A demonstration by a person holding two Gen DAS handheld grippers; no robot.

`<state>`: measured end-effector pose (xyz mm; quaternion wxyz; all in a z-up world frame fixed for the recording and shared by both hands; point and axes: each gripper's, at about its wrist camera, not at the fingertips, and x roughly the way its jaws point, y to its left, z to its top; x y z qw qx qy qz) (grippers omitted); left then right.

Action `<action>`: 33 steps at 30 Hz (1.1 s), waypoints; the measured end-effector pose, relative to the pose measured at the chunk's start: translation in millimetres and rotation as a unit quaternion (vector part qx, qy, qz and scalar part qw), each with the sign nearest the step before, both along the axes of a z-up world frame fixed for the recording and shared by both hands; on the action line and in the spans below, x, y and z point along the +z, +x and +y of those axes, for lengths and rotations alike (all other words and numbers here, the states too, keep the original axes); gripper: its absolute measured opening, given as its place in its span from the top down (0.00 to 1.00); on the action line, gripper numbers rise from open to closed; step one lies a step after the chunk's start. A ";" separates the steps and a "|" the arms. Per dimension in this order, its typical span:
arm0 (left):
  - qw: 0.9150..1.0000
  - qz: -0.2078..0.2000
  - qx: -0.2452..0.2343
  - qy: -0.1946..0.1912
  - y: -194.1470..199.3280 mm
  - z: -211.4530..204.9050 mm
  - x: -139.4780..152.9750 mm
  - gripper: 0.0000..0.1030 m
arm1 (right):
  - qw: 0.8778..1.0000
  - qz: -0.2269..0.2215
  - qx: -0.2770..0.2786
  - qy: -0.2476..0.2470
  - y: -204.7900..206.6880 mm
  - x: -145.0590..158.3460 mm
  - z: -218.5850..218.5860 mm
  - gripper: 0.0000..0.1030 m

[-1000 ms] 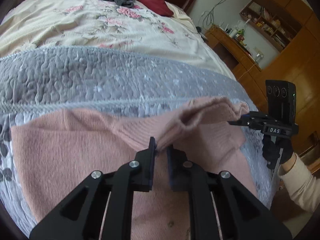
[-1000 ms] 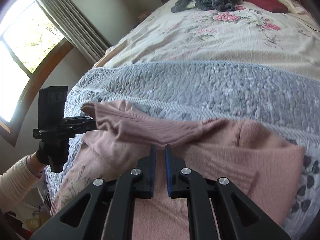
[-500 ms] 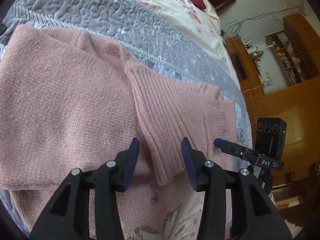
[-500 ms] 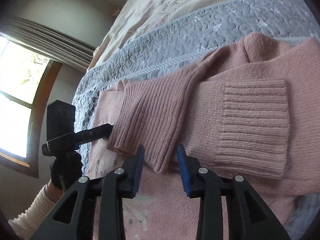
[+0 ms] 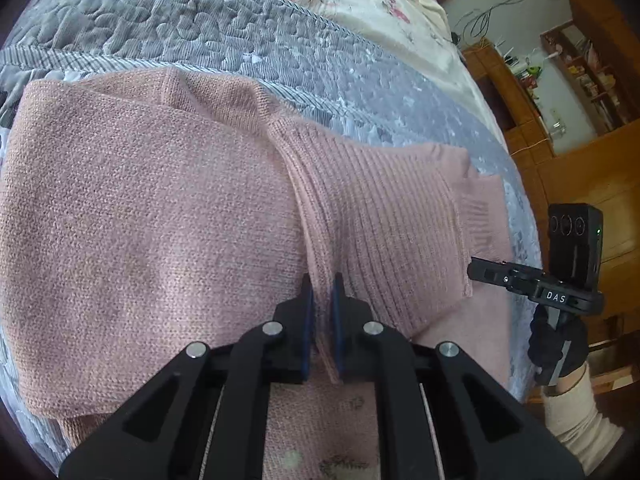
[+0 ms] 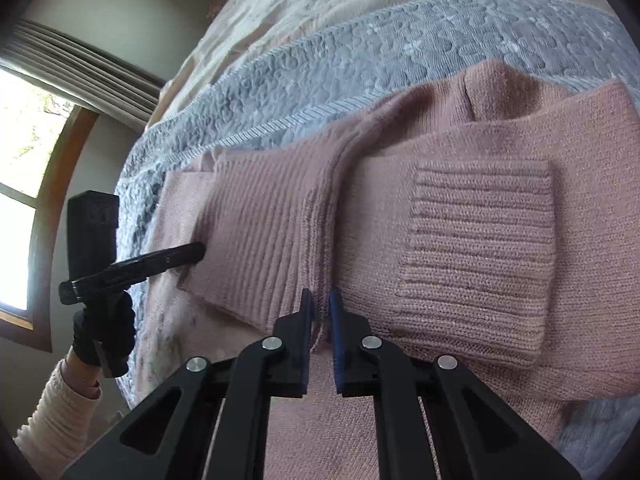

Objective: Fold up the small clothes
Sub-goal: 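Fold the collar with both tools down toward the hem over the sleeves, then move both tools to the sweater hem ribbing and grasp it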

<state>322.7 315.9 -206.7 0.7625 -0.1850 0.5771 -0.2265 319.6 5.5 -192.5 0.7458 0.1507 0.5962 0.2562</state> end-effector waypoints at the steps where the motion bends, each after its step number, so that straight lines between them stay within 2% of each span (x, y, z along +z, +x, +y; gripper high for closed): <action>1: 1.000 -0.003 0.001 0.006 -1.3 -0.7 -1.1 0.91 | 1.000 0.000 -0.002 -0.002 -0.6 -3.8 0.4 0.92; 5: 1.000 -0.008 0.011 0.023 -4.6 -2.8 5.6 0.86 | 1.000 -0.007 -0.015 0.002 -3.0 -2.5 -3.7 0.92; 7: 0.999 -0.011 0.016 0.044 -13.5 -4.8 14.8 0.74 | 1.000 -0.022 -0.016 -0.004 -11.5 9.6 -4.8 0.84; 8: 0.998 -0.019 0.020 0.058 -21.6 -4.9 21.6 0.63 | 0.999 -0.030 -0.019 -0.004 -18.8 16.9 -7.6 0.83; 9: 0.996 -0.031 0.023 0.075 -32.1 -5.3 28.6 0.54 | 0.999 -0.040 -0.021 -0.004 -27.5 24.5 -10.3 0.82; 12: 0.990 -0.058 0.031 0.123 -74.7 -5.7 48.7 0.47 | 0.996 -0.076 -0.029 -0.038 -68.4 45.8 -19.0 0.82; 15: 0.984 -0.066 0.051 0.156 -128.5 2.0 61.2 0.40 | 0.993 -0.094 -0.031 -0.061 -121.8 56.9 -27.4 0.77; 19: 0.974 -0.052 0.082 0.205 -209.0 20.2 69.0 0.38 | 0.993 -0.085 -0.046 -0.073 -197.2 58.9 -41.7 0.62; 24: 0.967 -0.025 0.119 0.225 -297.1 56.8 75.5 0.34 | 0.992 -0.064 -0.070 -0.086 -281.1 61.6 -69.0 0.59; 26: 0.965 -0.019 0.131 0.224 -322.4 68.7 76.0 0.34 | 0.991 -0.059 -0.082 -0.084 -307.7 63.4 -78.8 0.57; 28: 0.965 -0.010 0.142 0.220 -344.1 78.9 74.3 0.34 | 0.990 -0.058 -0.092 -0.092 -329.2 62.6 -87.0 0.52; 33: 0.967 0.004 0.141 0.212 -371.2 84.9 66.1 0.34 | 0.988 -0.036 -0.100 -0.112 -362.0 46.3 -98.1 0.52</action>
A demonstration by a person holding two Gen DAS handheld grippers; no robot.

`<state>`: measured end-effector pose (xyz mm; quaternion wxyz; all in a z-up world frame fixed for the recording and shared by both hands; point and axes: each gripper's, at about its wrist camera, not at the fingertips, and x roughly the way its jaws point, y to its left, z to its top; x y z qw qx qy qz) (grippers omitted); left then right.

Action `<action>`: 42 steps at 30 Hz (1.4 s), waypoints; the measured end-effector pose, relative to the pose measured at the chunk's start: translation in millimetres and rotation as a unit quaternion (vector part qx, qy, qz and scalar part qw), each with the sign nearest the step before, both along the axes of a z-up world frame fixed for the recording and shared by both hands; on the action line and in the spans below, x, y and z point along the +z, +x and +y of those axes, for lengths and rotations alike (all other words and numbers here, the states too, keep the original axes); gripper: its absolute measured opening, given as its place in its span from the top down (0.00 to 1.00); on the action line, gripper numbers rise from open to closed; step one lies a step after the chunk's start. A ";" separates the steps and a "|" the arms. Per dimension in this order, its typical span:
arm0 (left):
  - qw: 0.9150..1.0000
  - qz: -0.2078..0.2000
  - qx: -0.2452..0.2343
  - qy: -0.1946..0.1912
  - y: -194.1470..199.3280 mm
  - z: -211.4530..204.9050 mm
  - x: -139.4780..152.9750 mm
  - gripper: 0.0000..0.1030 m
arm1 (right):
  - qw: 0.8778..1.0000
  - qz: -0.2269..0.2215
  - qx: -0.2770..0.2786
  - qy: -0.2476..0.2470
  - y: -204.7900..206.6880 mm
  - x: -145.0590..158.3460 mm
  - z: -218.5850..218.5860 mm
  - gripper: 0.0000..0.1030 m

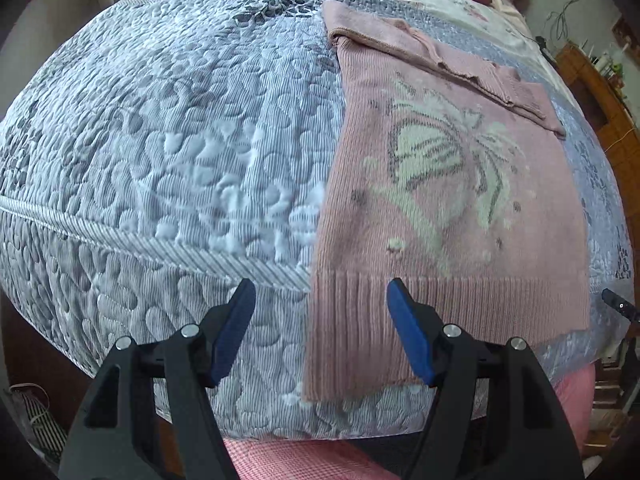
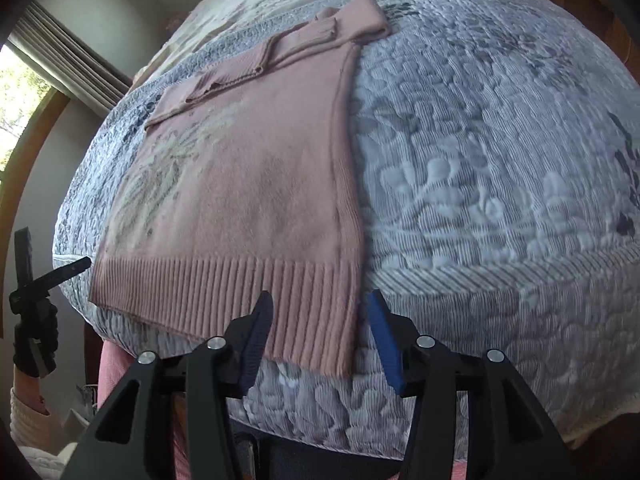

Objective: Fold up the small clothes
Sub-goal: 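Move both tools to the sweater hem ribbing and grasp it, then lift the hem with both tools and fold it toward the collar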

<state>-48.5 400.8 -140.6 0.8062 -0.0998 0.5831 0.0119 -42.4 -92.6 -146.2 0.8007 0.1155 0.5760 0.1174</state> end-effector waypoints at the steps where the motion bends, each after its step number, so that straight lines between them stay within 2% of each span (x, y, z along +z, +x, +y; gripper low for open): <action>1: 1.000 0.004 -0.003 -0.001 -2.1 -1.7 -3.0 0.34 | 1.000 0.004 -0.002 -0.001 -4.1 -4.1 -1.2 0.52; 7: 0.999 0.031 -0.002 -0.022 -8.9 -5.5 -24.5 0.34 | 0.999 0.030 -0.020 0.022 -14.0 -31.6 -7.0 0.52; 9: 0.999 0.034 0.002 -0.031 -10.2 -5.0 -29.6 0.31 | 0.999 0.037 -0.022 0.030 -11.9 -38.9 -7.3 0.51; 14: 0.998 0.037 0.004 -0.044 -8.0 -7.2 -33.7 0.28 | 0.999 0.039 -0.007 0.025 -2.5 -42.8 1.5 0.51; 17: 0.998 0.040 0.005 -0.054 -5.1 -8.8 -34.9 0.30 | 0.999 0.042 -0.001 0.020 0.5 -44.2 4.4 0.59; 18: 0.998 0.042 0.006 -0.057 -4.8 -8.7 -34.8 0.33 | 0.999 0.043 0.003 0.024 0.8 -44.5 5.5 0.66; 22: 0.996 0.044 0.015 -0.073 -8.9 -2.5 -32.8 0.43 | 0.999 0.046 0.013 0.015 2.7 -45.5 11.0 0.69; 24: 0.995 0.045 0.020 -0.088 -11.0 0.4 -31.8 0.54 | 0.999 0.048 0.013 0.016 4.1 -45.5 12.2 0.72; 25: 0.995 0.044 0.019 -0.090 -11.7 0.3 -31.3 0.58 | 0.999 0.049 0.013 0.016 4.4 -45.6 11.2 0.78; 27: 0.994 0.047 0.019 -0.099 -13.4 0.6 -30.1 0.71 | 0.998 0.053 0.012 0.028 5.4 -45.6 9.1 0.86; 28: 0.994 0.047 0.020 -0.096 -13.8 -0.2 -28.6 0.73 | 0.998 0.055 0.012 0.040 5.9 -45.1 5.9 0.90; 29: 0.994 0.047 0.018 -0.095 -13.4 -1.7 -27.2 0.80 | 0.997 0.055 0.012 0.048 5.3 -43.9 3.6 0.90; 32: 0.993 0.043 0.019 -0.105 -12.8 -2.1 -21.1 0.91 | 0.996 0.053 0.013 0.075 5.7 -38.1 0.1 0.90; 35: 0.987 0.033 0.024 -0.155 -11.5 4.2 -12.8 0.91 | 0.991 0.047 0.006 0.122 9.3 -28.8 -7.1 0.90; 39: 0.984 0.019 0.023 -0.176 -4.4 5.1 -2.0 0.91 | 0.986 0.033 -0.002 0.164 19.3 -11.6 -15.7 0.90; 42: 0.984 0.007 0.018 -0.178 4.2 3.1 7.4 0.91 | 0.984 0.023 -0.006 0.176 29.7 0.9 -21.4 0.90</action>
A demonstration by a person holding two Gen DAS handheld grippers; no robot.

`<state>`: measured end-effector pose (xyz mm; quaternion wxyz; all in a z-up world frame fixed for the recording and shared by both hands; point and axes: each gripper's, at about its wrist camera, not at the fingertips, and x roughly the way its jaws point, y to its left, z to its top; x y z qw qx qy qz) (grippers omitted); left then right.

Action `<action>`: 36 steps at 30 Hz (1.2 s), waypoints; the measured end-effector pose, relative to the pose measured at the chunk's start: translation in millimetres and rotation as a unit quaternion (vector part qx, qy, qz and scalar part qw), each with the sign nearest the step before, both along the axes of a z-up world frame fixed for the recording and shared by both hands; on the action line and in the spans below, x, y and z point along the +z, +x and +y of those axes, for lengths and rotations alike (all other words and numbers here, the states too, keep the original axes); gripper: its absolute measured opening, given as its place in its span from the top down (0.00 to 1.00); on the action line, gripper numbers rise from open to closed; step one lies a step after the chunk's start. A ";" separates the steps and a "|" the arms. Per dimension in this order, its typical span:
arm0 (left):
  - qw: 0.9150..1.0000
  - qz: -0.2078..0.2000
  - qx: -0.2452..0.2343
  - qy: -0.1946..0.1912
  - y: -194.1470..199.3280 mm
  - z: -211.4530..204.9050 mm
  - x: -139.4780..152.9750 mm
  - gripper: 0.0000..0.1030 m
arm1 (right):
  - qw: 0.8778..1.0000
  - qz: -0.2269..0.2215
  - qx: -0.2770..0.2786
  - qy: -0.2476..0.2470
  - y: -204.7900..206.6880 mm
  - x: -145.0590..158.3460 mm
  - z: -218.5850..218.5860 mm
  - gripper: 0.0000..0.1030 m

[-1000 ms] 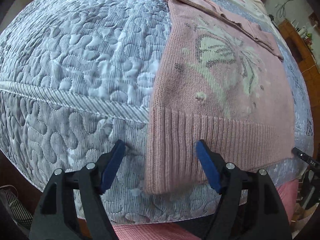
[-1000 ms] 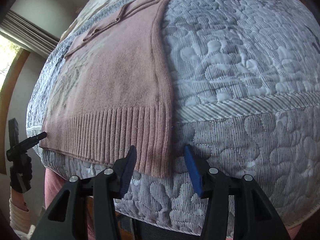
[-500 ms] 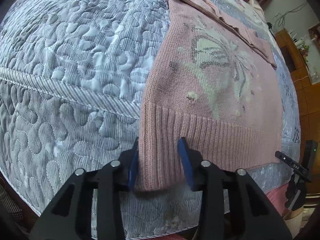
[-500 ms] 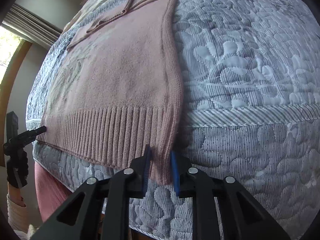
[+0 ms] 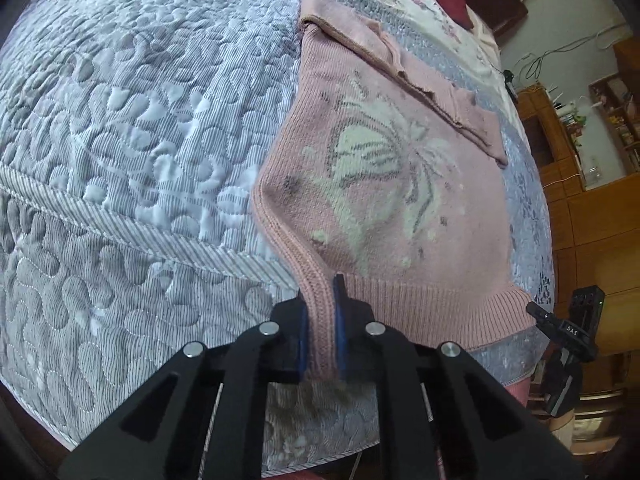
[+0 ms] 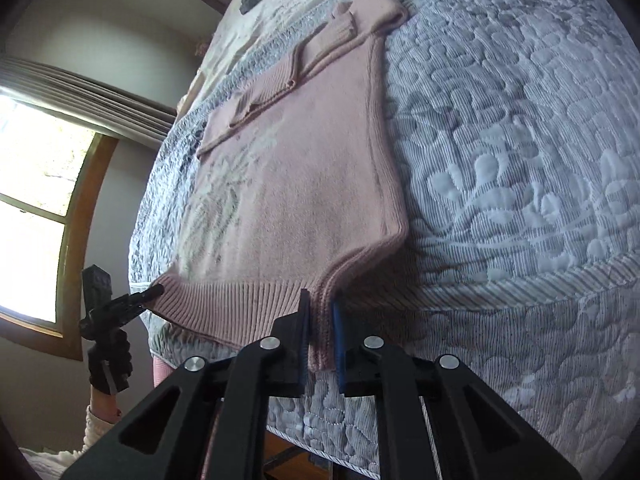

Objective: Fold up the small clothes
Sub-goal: 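Lift the hem with both tools and fold it toward the collar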

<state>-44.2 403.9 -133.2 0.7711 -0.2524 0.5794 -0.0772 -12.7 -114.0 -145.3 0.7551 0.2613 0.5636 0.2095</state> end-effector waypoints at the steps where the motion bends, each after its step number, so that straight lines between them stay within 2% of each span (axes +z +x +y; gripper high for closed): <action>1: 1.000 -0.004 0.000 -0.003 3.3 -0.3 3.2 0.91 | 1.000 -0.003 -0.001 0.001 4.1 3.9 -1.0 0.90; 7: 0.999 -0.030 0.000 -0.010 31.8 -1.7 20.3 0.91 | 1.000 -0.020 0.001 -0.015 34.1 22.0 -5.7 0.90; 12: 0.999 -0.044 0.022 -0.018 69.2 6.3 23.7 0.91 | 1.000 -0.020 -0.011 -0.017 70.8 24.9 -9.1 0.90; 17: 0.998 -0.032 0.043 -0.027 107.7 16.4 8.5 0.91 | 1.000 0.001 -0.020 -0.012 112.4 10.0 -14.0 0.90; 24: 0.999 0.001 0.047 -0.018 149.0 16.2 -22.9 0.88 | 0.999 0.033 -0.024 -0.012 158.1 -16.5 -8.9 0.90; 26: 0.999 0.009 0.046 -0.018 156.2 15.8 -29.9 0.87 | 0.999 0.042 -0.022 -0.020 165.4 -23.6 -6.7 0.89; 29: 0.998 0.018 0.050 -0.035 159.6 20.4 -33.3 0.86 | 0.998 0.041 -0.034 -0.029 168.9 -24.1 -10.0 0.75; 30: 0.998 0.017 0.050 -0.044 158.5 23.2 -31.8 0.84 | 0.998 0.034 -0.042 -0.036 167.5 -20.8 -13.9 0.67; 31: 0.997 0.015 0.052 -0.051 156.5 26.4 -29.2 0.82 | 0.998 0.026 -0.047 -0.042 165.4 -16.7 -17.9 0.66; 32: 0.997 0.011 0.057 -0.056 153.6 30.5 -25.6 0.75 | 0.998 0.019 -0.047 -0.046 163.2 -12.8 -21.7 0.66; 33: 0.996 0.005 0.066 -0.054 149.9 35.2 -21.4 0.57 | 0.998 0.012 -0.043 -0.052 160.7 -9.1 -23.1 0.66; 34: 0.996 -0.004 0.082 -0.042 145.5 41.2 -14.7 0.47 | 0.997 0.003 -0.036 -0.063 157.9 -5.0 -22.9 0.66; 35: 0.995 -0.018 0.097 -0.029 141.2 46.6 -7.4 0.40 | 0.997 -0.006 -0.027 -0.074 155.8 -0.7 -21.5 0.66; 36: 0.994 -0.031 0.101 -0.018 138.4 50.3 -0.9 0.40 | 0.996 -0.015 -0.017 -0.084 153.9 3.2 -18.9 0.65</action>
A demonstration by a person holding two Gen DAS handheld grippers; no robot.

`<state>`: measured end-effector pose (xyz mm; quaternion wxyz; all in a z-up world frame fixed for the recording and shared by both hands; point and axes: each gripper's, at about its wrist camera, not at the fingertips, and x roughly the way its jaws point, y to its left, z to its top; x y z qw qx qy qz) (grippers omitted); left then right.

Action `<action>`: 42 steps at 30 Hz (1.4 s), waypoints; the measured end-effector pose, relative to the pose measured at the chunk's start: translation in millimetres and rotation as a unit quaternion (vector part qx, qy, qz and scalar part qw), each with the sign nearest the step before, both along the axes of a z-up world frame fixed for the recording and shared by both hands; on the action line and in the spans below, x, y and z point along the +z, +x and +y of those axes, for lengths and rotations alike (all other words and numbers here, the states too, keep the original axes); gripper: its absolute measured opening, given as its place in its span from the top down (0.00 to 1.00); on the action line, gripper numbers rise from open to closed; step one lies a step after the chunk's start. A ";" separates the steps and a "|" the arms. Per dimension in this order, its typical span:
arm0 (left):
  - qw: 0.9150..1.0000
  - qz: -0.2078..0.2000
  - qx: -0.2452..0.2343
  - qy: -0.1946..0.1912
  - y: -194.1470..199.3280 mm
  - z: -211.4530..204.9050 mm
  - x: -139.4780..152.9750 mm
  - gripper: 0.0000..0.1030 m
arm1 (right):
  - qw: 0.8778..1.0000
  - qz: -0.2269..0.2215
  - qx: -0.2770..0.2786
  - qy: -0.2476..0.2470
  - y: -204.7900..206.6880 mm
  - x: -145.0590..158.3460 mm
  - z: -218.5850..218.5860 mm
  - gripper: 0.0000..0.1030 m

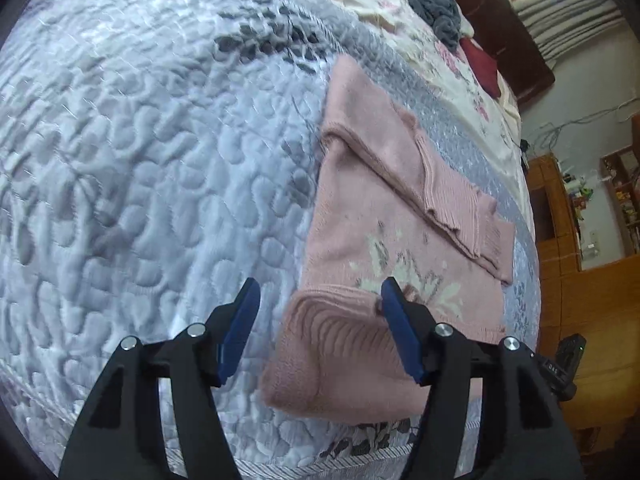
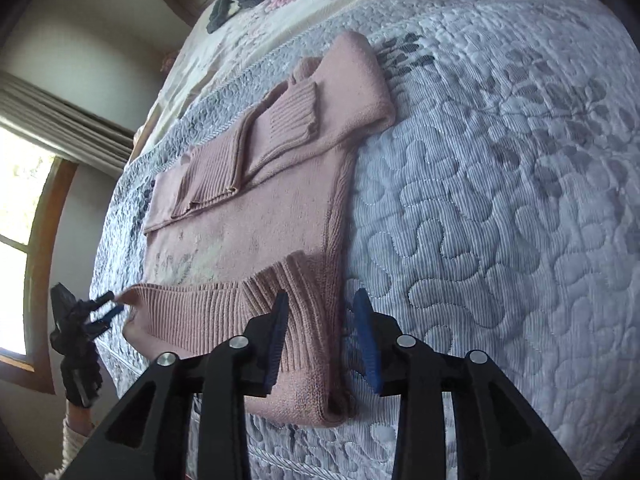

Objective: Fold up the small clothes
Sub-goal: 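Lift the hem with both tools and fold it toward the collar, then lay the folded hem over the sweater and open both tools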

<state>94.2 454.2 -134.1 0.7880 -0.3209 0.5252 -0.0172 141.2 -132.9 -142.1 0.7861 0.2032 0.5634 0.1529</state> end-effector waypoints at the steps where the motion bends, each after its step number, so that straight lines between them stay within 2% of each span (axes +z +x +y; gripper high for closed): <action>1: 1.000 -0.007 -0.004 0.012 -1.1 1.2 5.1 0.40 | 1.000 -0.009 0.013 -0.007 -1.4 3.7 3.9 0.63; 4: 0.997 -0.018 -0.041 0.064 3.4 -8.4 14.6 0.38 | 0.997 -0.037 0.054 -0.033 -1.1 12.7 22.8 0.51; 7: 0.989 -0.019 -0.097 0.109 13.9 -29.6 13.6 0.35 | 0.992 -0.052 0.091 -0.064 6.5 14.1 47.1 0.46; 10: 0.979 -0.020 -0.143 0.143 25.3 -49.7 5.2 0.35 | 0.988 -0.047 0.116 -0.086 16.0 5.1 63.9 0.40; 14: 0.969 -0.001 -0.178 0.173 39.3 -66.4 -13.7 0.35 | 0.981 -0.029 0.148 -0.124 22.0 -13.6 80.0 0.40; 15: 0.966 0.006 -0.183 0.183 41.7 -69.3 -18.3 0.35 | 0.978 -0.026 0.155 -0.135 21.7 -17.9 83.9 0.43; 16: 0.963 0.009 -0.189 0.191 43.2 -72.2 -22.0 0.36 | 0.976 -0.027 0.162 -0.145 20.5 -21.4 87.0 0.54; 17: 0.961 0.011 -0.195 0.196 43.9 -74.7 -25.0 0.40 | 0.973 -0.028 0.167 -0.154 19.0 -24.1 89.2 0.60; 19: 0.959 0.016 -0.203 0.197 43.1 -78.9 -28.3 0.56 | 0.972 -0.030 0.171 -0.160 16.4 -26.8 89.2 0.81; 21: 0.958 0.012 -0.199 0.206 39.4 -81.0 -27.1 0.67 | 0.975 -0.036 0.165 -0.145 13.7 -22.6 84.4 0.89; 24: 0.957 0.003 -0.195 0.213 31.9 -80.7 -20.6 0.85 | 0.977 -0.052 0.156 -0.135 3.2 -10.0 76.3 0.90; 26: 0.963 -0.013 -0.188 0.195 22.7 -77.3 -9.8 0.91 | 0.978 -0.069 0.154 -0.126 -7.0 2.9 74.2 0.90; 28: 0.966 -0.038 -0.181 0.182 6.2 -76.2 4.1 0.91 | 0.978 -0.088 0.151 -0.114 -21.1 17.4 71.3 0.90; 31: 0.962 -0.070 -0.184 0.192 -19.8 -81.9 19.6 0.92 | 0.978 -0.109 0.146 -0.097 -42.7 35.1 66.6 0.90; 35: 0.962 -0.100 -0.171 0.188 -43.7 -82.2 35.5 0.92 | 0.978 -0.124 0.142 -0.085 -59.5 50.5 64.8 0.91; 38: 0.963 -0.126 -0.152 0.182 -43.8 -79.0 53.8 0.92 | 0.978 -0.135 0.137 -0.078 -59.9 64.5 65.2 0.91; 42: 0.963 -0.157 -0.129 0.175 -24.9 -75.0 80.8 0.92 | 0.979 -0.151 0.122 -0.067 -45.5 85.6 63.1 0.91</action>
